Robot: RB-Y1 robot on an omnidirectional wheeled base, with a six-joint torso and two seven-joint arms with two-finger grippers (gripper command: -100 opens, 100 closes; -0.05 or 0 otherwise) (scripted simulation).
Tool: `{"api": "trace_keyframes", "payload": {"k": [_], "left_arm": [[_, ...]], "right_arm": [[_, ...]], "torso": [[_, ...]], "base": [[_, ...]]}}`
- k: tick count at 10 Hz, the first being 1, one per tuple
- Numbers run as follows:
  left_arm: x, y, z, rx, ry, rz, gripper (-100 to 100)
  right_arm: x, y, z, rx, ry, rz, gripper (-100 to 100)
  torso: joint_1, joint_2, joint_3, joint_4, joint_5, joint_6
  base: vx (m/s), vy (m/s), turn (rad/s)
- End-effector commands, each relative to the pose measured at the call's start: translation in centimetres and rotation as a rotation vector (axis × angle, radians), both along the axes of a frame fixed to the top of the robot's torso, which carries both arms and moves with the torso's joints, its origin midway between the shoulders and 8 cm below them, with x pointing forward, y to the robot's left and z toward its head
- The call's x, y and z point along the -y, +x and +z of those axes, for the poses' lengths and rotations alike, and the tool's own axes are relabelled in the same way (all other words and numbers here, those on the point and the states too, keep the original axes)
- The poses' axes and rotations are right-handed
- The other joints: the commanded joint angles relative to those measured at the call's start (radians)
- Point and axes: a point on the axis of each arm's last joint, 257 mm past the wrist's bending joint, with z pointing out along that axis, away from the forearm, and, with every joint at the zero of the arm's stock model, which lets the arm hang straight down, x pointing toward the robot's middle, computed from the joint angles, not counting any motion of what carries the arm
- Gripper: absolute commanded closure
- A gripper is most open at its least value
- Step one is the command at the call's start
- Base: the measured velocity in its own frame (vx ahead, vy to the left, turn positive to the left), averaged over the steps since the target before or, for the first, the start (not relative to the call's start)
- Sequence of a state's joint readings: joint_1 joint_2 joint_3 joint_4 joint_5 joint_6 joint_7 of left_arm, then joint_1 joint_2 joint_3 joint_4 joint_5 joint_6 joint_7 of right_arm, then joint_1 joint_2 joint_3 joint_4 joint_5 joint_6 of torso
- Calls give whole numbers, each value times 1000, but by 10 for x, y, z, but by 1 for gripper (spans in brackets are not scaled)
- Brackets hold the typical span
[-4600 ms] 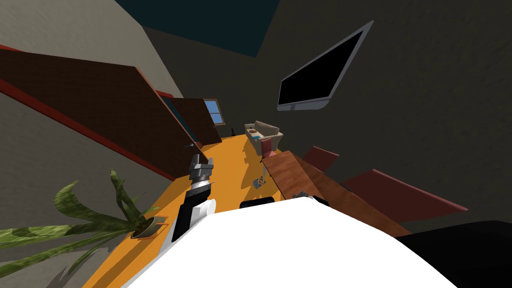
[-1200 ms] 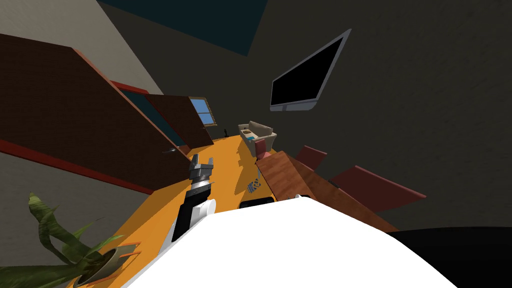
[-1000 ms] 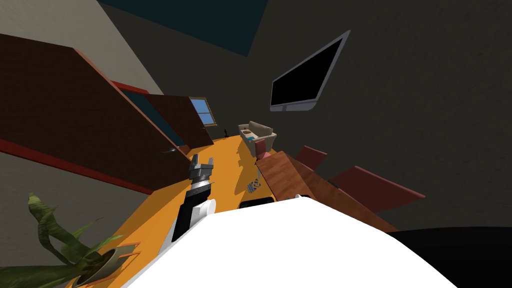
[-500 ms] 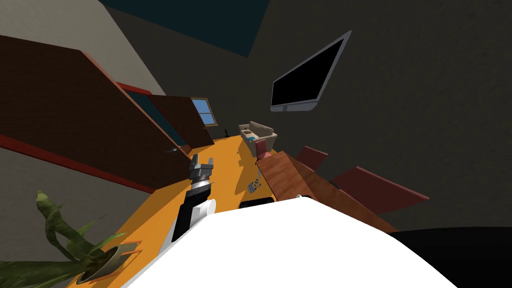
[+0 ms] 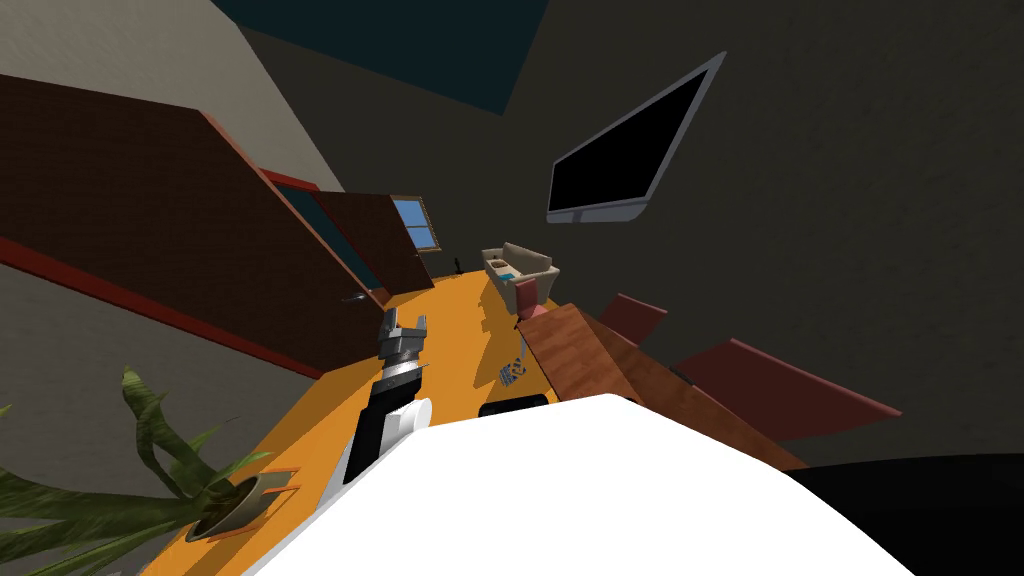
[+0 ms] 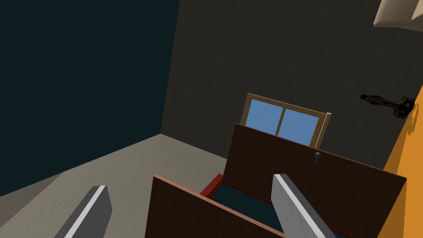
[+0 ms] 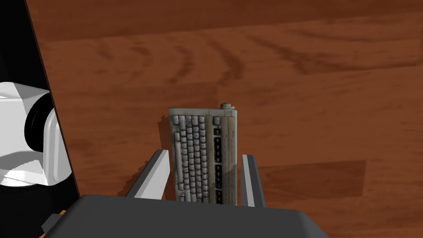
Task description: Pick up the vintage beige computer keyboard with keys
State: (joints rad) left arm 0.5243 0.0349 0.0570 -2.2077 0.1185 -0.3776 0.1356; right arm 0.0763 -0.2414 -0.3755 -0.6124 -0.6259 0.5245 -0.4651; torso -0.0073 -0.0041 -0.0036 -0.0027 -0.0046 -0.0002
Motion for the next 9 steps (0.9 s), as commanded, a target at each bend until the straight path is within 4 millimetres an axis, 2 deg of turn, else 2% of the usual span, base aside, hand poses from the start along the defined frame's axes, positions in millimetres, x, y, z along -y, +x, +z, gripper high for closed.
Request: {"api": "trace_keyframes", "payload": {"k": [1,2,3,4,5,6,8,9], "left_arm": [[0,0,0,0,0,0,0],[0,0,0,0,0,0,0],[0,0,0,0,0,0,0],[0,0,0,0,0,0,0],[0,0,0,0,0,0,0],[0,0,0,0,0,0,0],[0,0,0,0,0,0,0],[0,0,0,0,0,0,0]], "right_arm": [[18,-11,4,-8,-9,1,100],[16,-8,4,3,3,-18,100],[28,-17,6,-6,-6,-13,100],[26,-15,7,3,2,-28,100],[37,-23,9,-3,-4,-27,100],[36,-22,10,3,2,-38,100],[58,-37,16,0,-6,-46,100],[57,-36,16,3,-3,-52,100]], "torso": [[0,0,0,0,0,0],[1,-1,0,0,0,-1],[1,-1,0,0,0,0],[1,0,0,0,0,0],[0,0,0,0,0,0],[0,0,0,0,0,0],[0,0,0,0,0,0],[1,0,0,0,1,0]], "base": [[20,66,105],[17,50,34],[15,53,63],[9,42,31],[11,47,74],[7,40,32],[17,54,81],[11,60,42]]}}
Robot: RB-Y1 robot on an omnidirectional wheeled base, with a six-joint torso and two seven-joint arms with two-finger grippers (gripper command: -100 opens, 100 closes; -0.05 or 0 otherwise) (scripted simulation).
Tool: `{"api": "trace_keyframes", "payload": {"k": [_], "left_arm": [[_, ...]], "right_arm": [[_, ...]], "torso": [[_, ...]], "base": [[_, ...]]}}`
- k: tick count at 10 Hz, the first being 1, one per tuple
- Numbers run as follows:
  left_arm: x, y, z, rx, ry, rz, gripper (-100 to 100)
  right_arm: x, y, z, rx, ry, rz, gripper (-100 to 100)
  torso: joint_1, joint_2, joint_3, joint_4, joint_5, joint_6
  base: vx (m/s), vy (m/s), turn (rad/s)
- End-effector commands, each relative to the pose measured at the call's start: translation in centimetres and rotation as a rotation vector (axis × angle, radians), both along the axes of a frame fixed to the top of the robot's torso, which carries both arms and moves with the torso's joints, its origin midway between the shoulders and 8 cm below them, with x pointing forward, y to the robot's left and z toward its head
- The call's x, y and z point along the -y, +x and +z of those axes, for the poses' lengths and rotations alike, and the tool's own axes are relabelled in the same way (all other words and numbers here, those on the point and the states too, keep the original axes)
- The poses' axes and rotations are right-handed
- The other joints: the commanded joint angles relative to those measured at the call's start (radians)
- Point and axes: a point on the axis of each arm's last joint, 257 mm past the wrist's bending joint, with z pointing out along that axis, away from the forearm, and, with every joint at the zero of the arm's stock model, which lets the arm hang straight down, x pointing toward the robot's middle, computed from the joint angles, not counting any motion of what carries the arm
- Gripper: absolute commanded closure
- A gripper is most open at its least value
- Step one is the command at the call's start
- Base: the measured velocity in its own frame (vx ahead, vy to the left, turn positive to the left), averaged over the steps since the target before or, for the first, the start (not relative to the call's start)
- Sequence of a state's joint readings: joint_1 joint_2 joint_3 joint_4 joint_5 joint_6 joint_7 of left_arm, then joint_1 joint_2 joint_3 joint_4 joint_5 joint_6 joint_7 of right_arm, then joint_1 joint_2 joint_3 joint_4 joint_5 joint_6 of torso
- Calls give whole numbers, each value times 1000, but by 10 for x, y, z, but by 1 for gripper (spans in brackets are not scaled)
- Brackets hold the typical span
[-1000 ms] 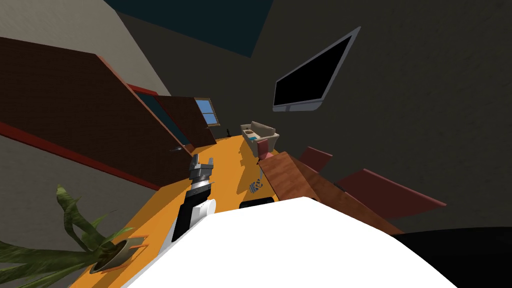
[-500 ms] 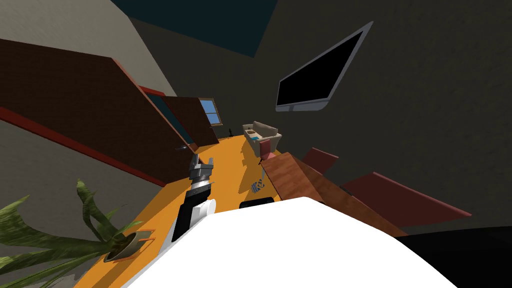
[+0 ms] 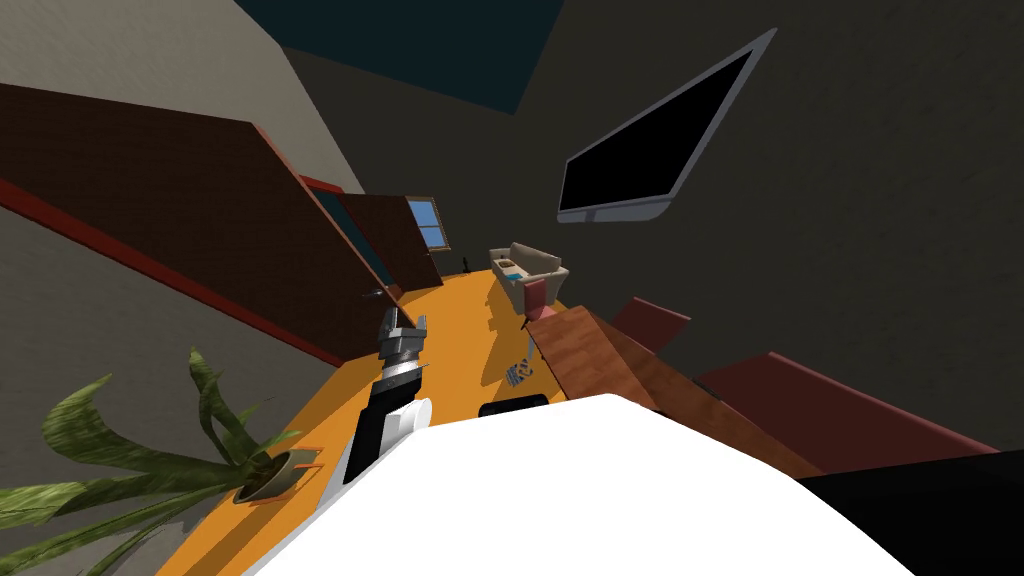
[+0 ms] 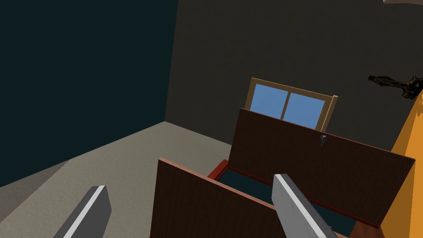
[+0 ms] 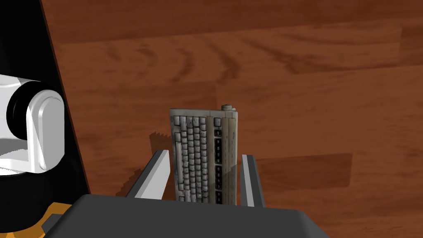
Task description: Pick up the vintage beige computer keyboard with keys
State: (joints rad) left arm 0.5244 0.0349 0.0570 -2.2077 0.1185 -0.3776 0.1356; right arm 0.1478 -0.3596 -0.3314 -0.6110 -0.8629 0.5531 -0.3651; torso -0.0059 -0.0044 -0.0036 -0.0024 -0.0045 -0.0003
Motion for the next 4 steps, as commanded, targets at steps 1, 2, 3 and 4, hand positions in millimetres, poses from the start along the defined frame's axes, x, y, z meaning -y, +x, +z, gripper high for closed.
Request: {"api": "trace_keyframes", "payload": {"k": [1,2,3,4], "left_arm": [[0,0,0,0,0,0,0],[0,0,0,0,0,0,0],[0,0,0,0,0,0,0],[0,0,0,0,0,0,0]], "right_arm": [[14,-10,4,-6,-9,5,100],[13,-7,4,6,0,-13,100],[12,-7,4,1,-3,-5,100],[12,-7,4,2,-2,-6,0]], "torso": [[0,0,0,0,0,0],[0,0,0,0,1,0],[-1,0,0,0,0,0],[-2,0,0,0,0,0]], "base": [[17,70,77],[14,42,20],[5,13,-3],[0,0,0]]}}
